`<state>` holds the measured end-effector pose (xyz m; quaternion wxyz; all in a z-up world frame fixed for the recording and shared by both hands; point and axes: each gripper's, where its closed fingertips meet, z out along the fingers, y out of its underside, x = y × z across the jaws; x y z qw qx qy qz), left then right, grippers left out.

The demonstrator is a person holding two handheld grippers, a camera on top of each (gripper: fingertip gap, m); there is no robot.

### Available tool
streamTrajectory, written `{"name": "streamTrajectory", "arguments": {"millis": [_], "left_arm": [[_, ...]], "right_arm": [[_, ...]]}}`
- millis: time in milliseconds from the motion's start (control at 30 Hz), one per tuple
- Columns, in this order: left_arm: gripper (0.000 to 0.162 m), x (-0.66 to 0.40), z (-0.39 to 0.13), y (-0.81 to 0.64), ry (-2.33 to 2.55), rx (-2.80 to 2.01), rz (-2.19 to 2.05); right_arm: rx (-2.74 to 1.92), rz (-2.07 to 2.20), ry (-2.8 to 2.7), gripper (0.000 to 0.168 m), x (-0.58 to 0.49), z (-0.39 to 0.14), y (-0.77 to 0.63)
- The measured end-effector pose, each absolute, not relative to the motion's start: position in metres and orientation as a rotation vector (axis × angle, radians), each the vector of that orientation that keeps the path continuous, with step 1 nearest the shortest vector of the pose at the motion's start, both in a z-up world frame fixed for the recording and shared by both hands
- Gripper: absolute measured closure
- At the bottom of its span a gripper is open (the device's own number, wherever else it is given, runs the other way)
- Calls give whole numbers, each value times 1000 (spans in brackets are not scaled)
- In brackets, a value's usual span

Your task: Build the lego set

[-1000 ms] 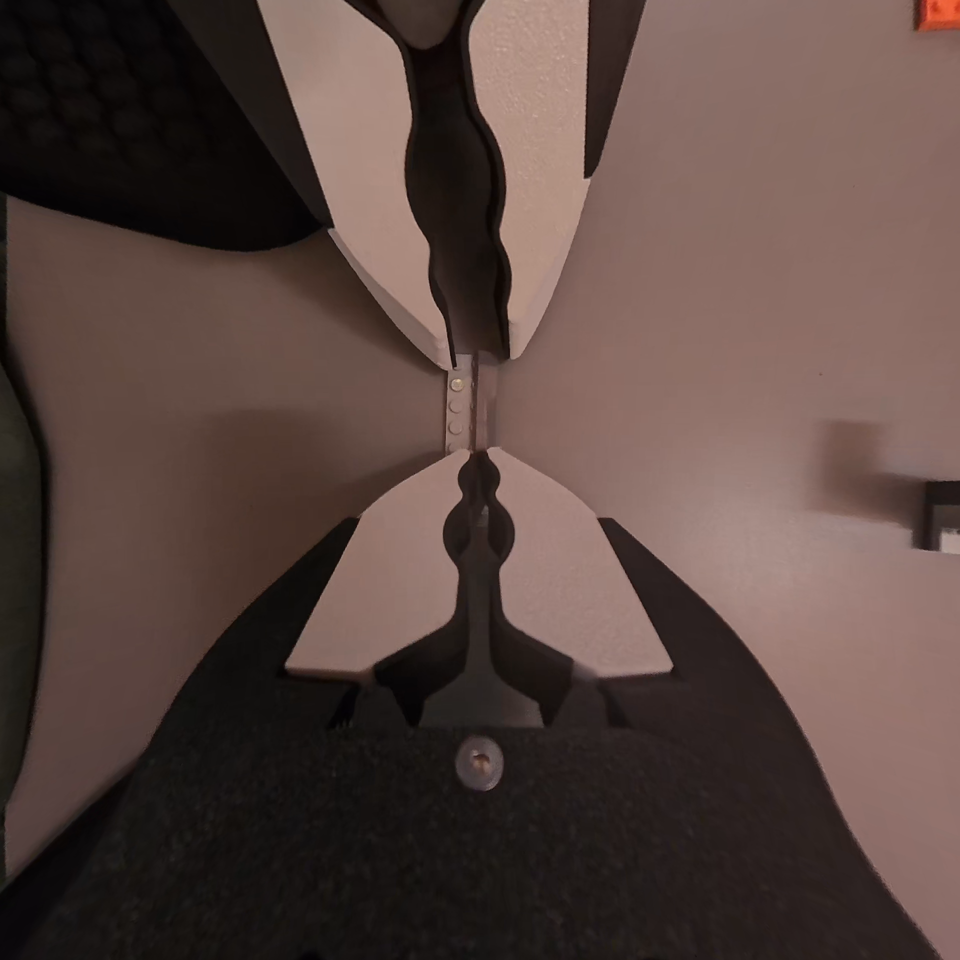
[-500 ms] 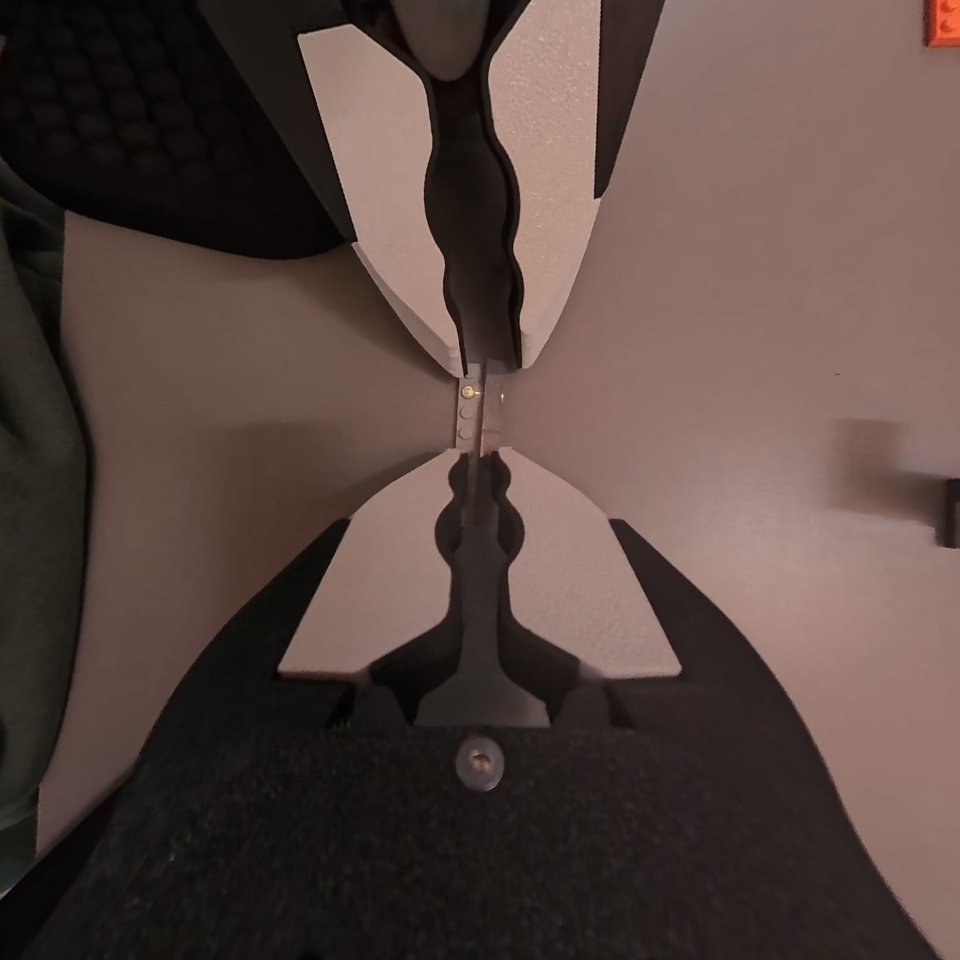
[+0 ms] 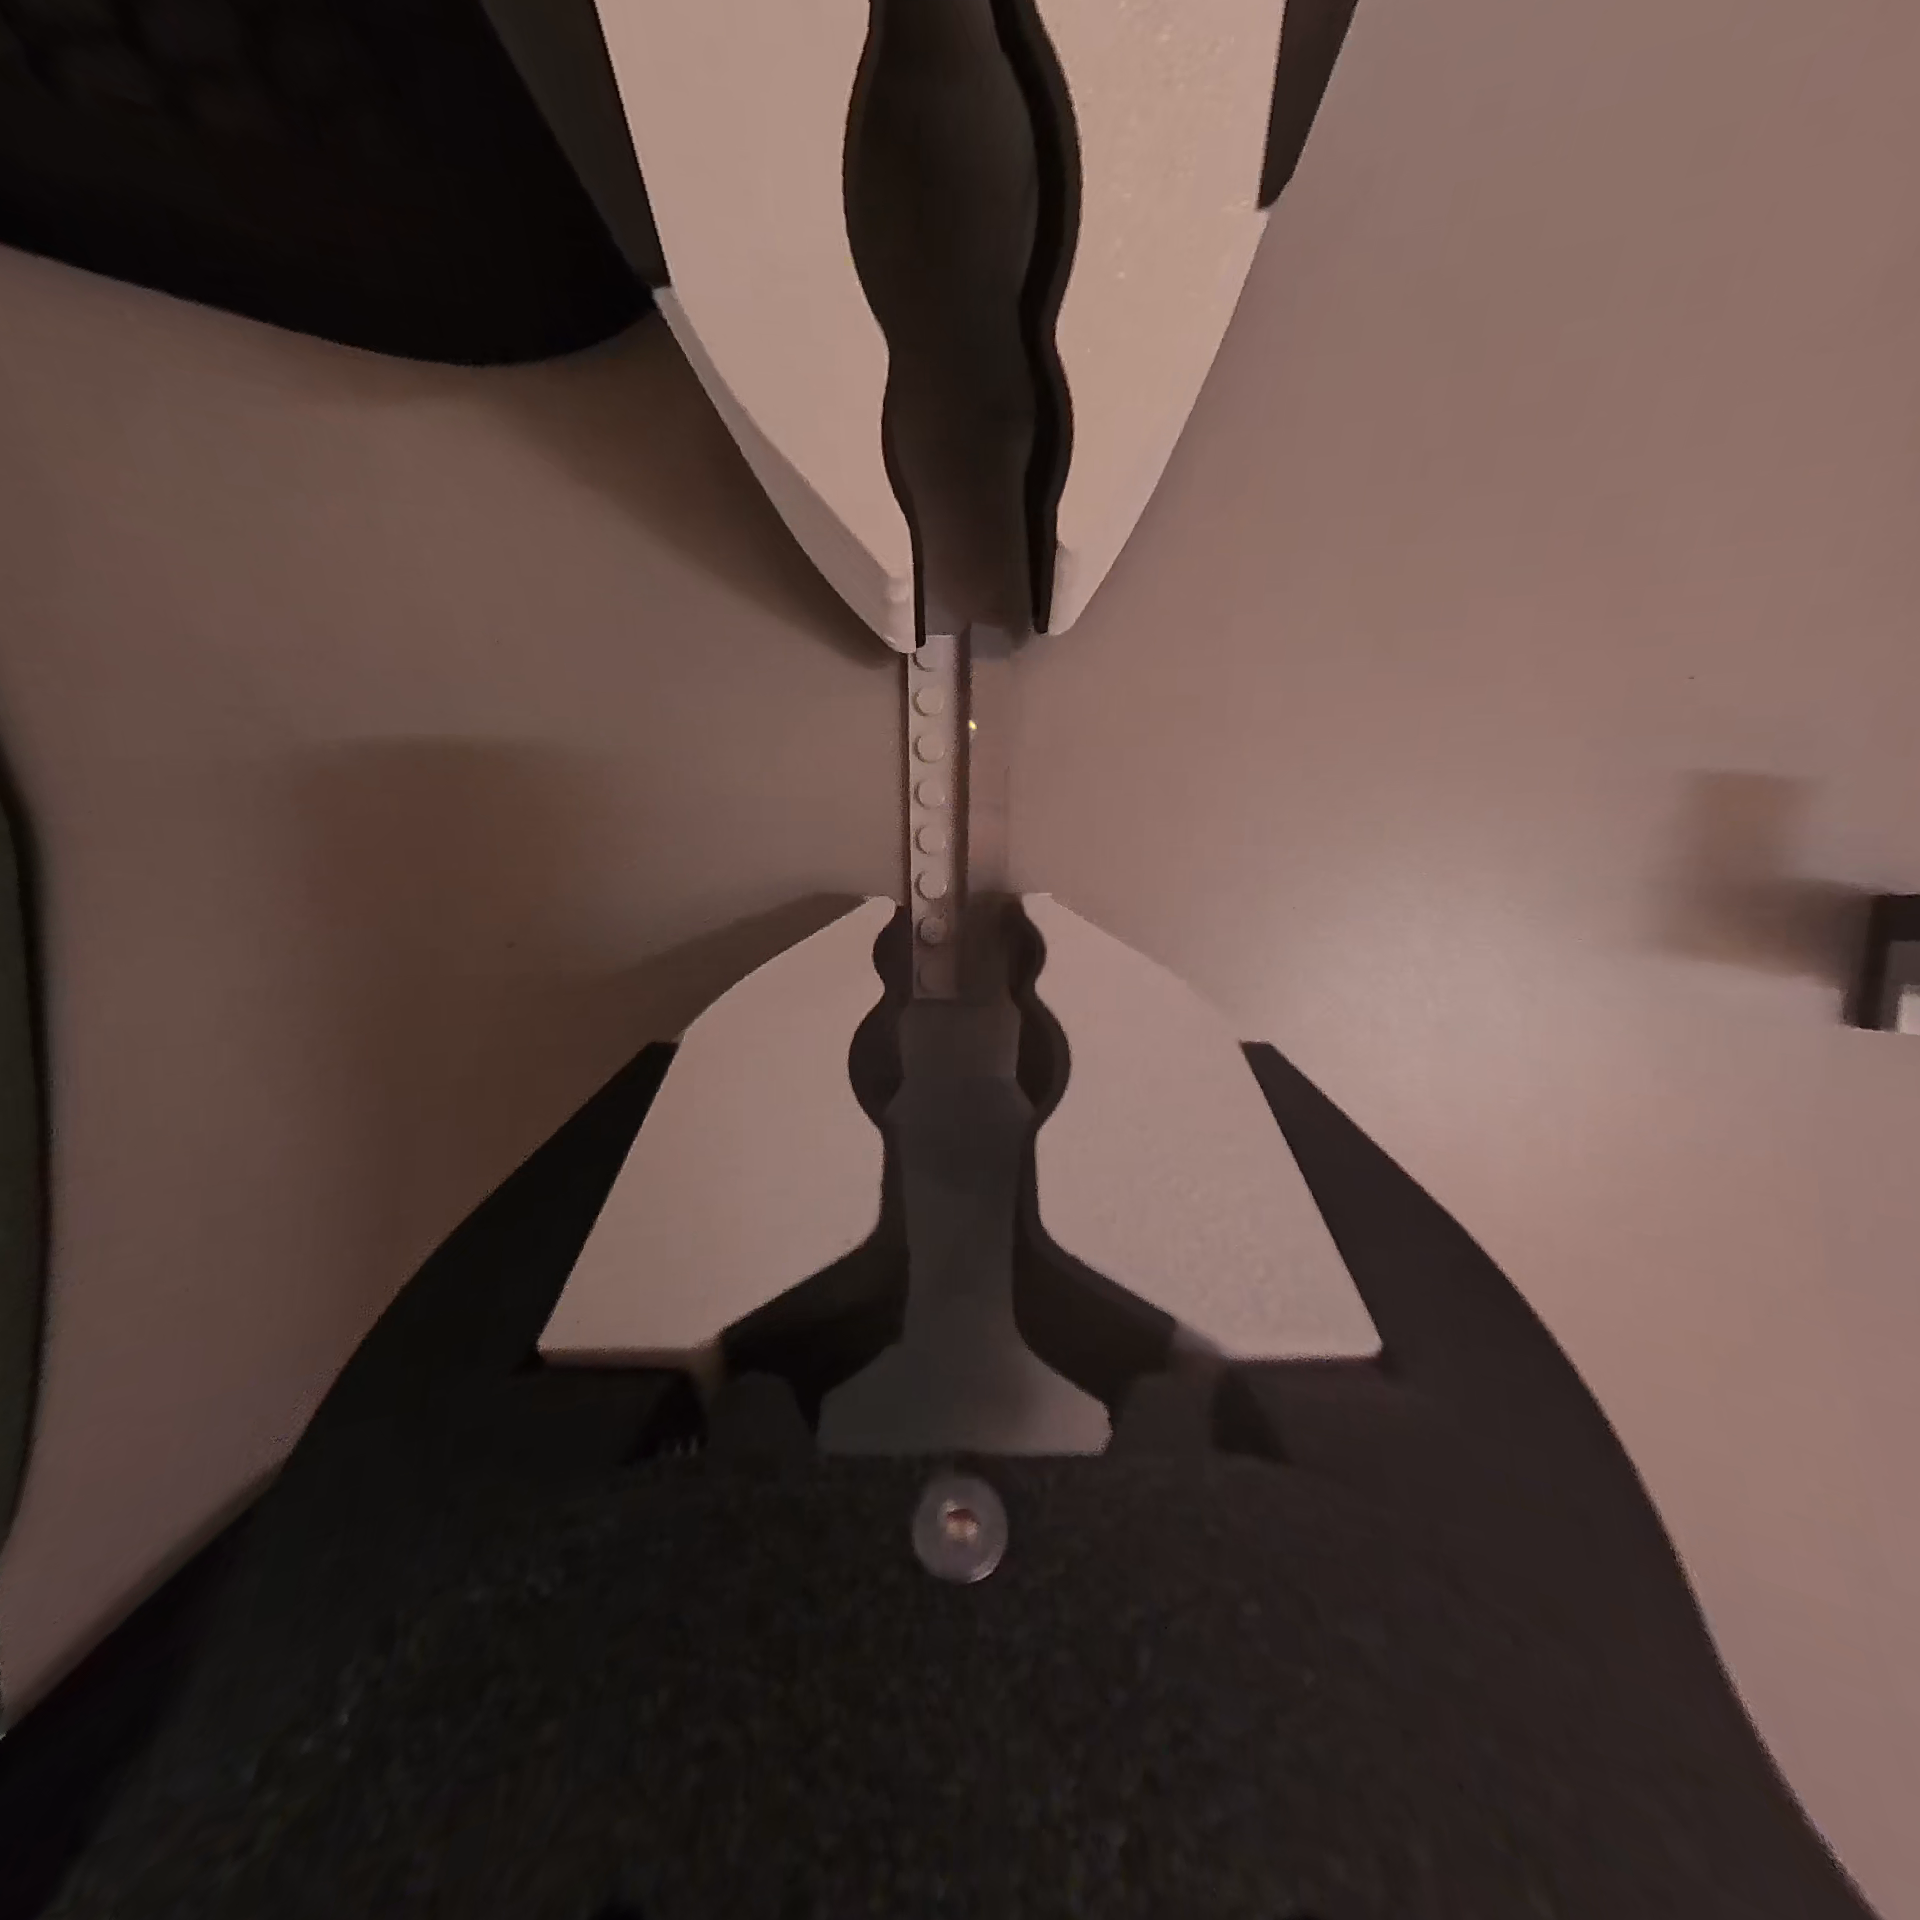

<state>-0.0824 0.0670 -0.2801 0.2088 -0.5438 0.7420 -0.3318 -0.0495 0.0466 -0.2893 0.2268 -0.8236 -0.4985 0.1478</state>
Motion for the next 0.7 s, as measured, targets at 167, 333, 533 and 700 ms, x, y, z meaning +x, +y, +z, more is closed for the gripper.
{"name": "streamTrajectory", "arguments": {"millis": [167, 333, 533, 700], "left_arm": [[143, -83, -276, 68, 2054, -1510, -932], [141, -84, -279, 64, 2078, -1508, -944], [137, -83, -263, 57, 1996, -1575, -1203], [133, -83, -256, 52, 1919, -1725, -1463]], "right_arm": [[-2254, 404, -1385, 152, -51, -289, 45], [-2217, 400, -1380, 153, -51, -285, 46], [-2107, 329, -1465, 153, -52, -274, 42], [-2042, 296, -1499, 153, -53, -270, 36]]}}
